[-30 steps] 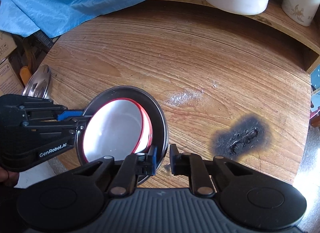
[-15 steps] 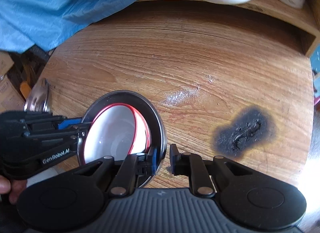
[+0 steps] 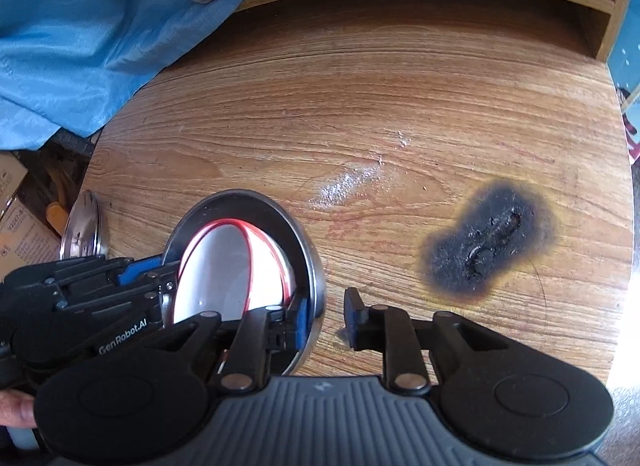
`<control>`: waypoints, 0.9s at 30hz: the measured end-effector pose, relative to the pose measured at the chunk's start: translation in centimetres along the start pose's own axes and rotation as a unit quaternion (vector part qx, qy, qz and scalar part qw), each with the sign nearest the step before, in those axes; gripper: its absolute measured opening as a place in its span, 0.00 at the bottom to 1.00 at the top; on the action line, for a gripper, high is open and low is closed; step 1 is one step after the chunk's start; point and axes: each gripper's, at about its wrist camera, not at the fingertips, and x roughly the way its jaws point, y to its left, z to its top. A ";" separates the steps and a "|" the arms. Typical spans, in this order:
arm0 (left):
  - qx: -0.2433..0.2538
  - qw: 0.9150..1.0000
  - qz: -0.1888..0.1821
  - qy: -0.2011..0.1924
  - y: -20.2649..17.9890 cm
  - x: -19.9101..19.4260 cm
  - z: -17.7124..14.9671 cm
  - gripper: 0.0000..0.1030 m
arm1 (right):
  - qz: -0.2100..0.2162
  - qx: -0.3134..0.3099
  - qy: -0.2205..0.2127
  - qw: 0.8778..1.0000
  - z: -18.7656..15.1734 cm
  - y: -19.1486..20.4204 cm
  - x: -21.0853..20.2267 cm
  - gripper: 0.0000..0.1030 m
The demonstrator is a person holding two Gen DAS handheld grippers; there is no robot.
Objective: Organize plates and bowls
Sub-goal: 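Lift the steel bowl stack with both grippers and carry it toward the steel plates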
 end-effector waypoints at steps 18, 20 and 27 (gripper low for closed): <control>-0.077 0.997 -0.002 0.002 -0.9 -0.9 -0.5 0.09 | 0.017 0.002 0.018 1.000 -0.3 -1.4 -0.4 0.10; -0.084 0.996 0.000 0.001 -1.2 -1.1 -0.6 0.09 | 0.022 0.005 0.020 1.000 -0.3 -1.6 -0.6 0.10; -0.087 0.996 0.005 0.005 -1.4 -1.3 -1.0 0.09 | 0.031 0.014 0.026 0.999 -0.6 -1.9 -0.7 0.10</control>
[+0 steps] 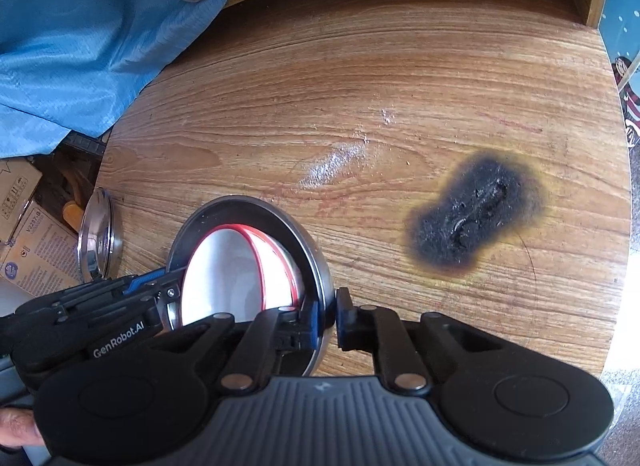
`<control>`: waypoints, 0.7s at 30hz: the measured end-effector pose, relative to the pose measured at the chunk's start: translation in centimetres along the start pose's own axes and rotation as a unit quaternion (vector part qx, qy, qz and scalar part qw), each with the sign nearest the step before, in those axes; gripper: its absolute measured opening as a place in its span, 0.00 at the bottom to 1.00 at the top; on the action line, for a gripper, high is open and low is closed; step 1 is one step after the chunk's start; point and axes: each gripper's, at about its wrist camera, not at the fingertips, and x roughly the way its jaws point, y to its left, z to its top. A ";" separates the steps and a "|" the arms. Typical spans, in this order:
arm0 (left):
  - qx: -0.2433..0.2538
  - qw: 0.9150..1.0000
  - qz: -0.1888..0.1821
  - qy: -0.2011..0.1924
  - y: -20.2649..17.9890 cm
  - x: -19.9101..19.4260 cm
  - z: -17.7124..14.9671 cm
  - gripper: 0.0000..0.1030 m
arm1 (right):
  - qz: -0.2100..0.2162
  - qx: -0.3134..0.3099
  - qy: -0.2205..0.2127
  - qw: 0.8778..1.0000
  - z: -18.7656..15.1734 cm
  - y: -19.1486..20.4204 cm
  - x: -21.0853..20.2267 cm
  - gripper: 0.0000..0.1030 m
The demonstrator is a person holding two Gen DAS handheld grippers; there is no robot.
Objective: Organize plates and bowls
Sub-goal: 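Lift the steel bowl stack with both grippers and carry it toward the steel plates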
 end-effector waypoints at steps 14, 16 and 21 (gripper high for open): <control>0.009 1.000 -0.025 -0.002 4.5 -0.2 1.9 0.09 | -0.012 0.023 -0.013 1.000 1.0 4.4 1.0 0.11; 0.019 0.999 -0.030 -0.004 5.6 -0.2 2.3 0.09 | -0.009 0.037 -0.017 0.999 1.2 5.2 1.5 0.11; 0.040 0.998 -0.042 -0.004 8.3 0.0 3.4 0.09 | -0.013 0.058 -0.028 0.998 1.4 7.2 2.5 0.11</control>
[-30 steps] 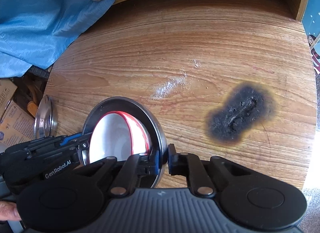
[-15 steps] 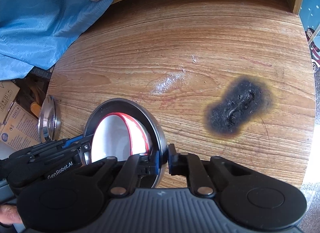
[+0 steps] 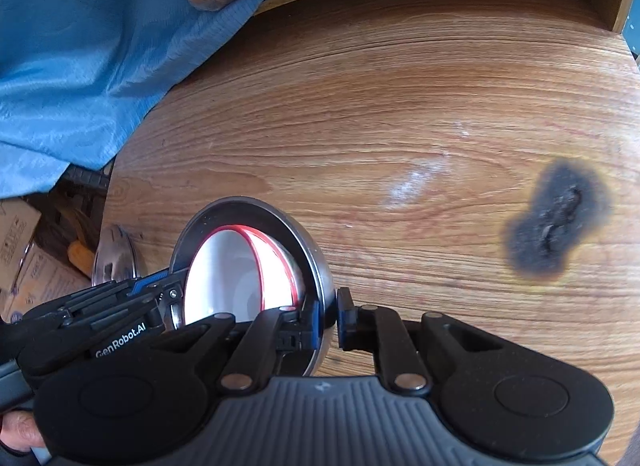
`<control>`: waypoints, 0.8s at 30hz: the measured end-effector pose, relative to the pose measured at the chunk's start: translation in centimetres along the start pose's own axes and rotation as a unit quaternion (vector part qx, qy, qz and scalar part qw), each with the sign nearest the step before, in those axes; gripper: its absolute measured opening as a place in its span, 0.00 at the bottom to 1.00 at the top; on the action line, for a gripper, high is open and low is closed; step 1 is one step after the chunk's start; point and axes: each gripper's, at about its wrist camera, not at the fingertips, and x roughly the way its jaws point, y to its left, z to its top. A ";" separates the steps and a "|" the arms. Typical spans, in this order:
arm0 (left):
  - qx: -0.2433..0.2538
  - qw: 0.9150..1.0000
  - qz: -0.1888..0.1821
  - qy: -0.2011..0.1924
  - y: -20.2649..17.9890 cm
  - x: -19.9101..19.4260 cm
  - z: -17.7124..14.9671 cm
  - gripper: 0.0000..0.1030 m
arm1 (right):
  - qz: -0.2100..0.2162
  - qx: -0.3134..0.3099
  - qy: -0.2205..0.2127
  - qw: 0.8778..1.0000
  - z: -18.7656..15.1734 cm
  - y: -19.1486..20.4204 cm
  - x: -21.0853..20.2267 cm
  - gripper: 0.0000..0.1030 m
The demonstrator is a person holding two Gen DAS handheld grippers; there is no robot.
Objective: Organize plates and bowls
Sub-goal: 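Lift the steel bowl stack with both grippers and carry it toward the steel plates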
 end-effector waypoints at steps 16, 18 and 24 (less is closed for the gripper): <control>0.039 0.998 -0.042 0.008 5.8 0.1 1.4 0.09 | -0.033 0.043 -0.018 0.998 -0.6 5.6 1.8 0.11; 0.042 0.998 -0.045 0.008 6.3 0.1 1.5 0.09 | -0.036 0.044 -0.019 0.998 -0.5 6.1 1.8 0.11; 0.041 0.998 -0.050 0.006 7.9 -0.3 2.0 0.09 | -0.039 0.039 -0.022 0.998 0.1 7.9 2.0 0.11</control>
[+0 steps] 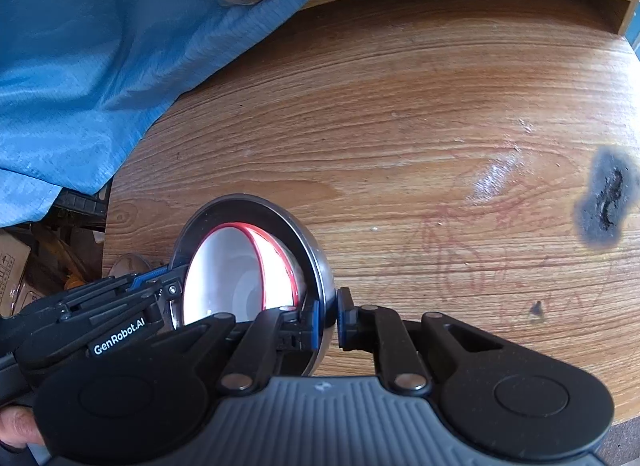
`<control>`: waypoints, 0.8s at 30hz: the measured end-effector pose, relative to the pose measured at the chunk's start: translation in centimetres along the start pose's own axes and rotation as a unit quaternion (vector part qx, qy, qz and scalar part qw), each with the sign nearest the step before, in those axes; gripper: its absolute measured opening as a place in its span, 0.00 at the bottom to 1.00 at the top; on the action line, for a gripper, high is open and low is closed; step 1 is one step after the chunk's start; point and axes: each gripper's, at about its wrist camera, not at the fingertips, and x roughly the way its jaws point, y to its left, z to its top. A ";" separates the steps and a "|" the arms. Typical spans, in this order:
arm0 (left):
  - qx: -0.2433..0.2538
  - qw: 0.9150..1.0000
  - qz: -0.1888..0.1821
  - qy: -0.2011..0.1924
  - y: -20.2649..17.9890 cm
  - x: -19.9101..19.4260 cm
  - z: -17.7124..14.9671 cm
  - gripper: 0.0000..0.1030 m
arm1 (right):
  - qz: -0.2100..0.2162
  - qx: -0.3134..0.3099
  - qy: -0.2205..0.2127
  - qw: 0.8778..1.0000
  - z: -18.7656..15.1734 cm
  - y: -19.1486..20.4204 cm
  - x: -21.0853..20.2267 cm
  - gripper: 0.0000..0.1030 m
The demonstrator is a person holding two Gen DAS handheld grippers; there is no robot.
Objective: Organize plates and bowls
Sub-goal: 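Lift the steel bowl stack with both grippers and carry it toward the steel plates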
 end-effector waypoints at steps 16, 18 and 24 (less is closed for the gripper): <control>-0.050 0.998 0.018 -0.024 4.9 -2.6 -0.9 0.09 | 0.012 -0.065 0.009 0.998 1.3 6.0 0.4 0.11; -0.056 0.998 0.021 -0.030 5.3 -3.2 -1.0 0.08 | 0.016 -0.071 0.010 0.997 1.5 6.6 0.3 0.11; -0.089 0.994 0.034 -0.047 7.4 -4.9 -1.8 0.08 | 0.027 -0.106 0.017 0.994 1.9 9.3 0.9 0.11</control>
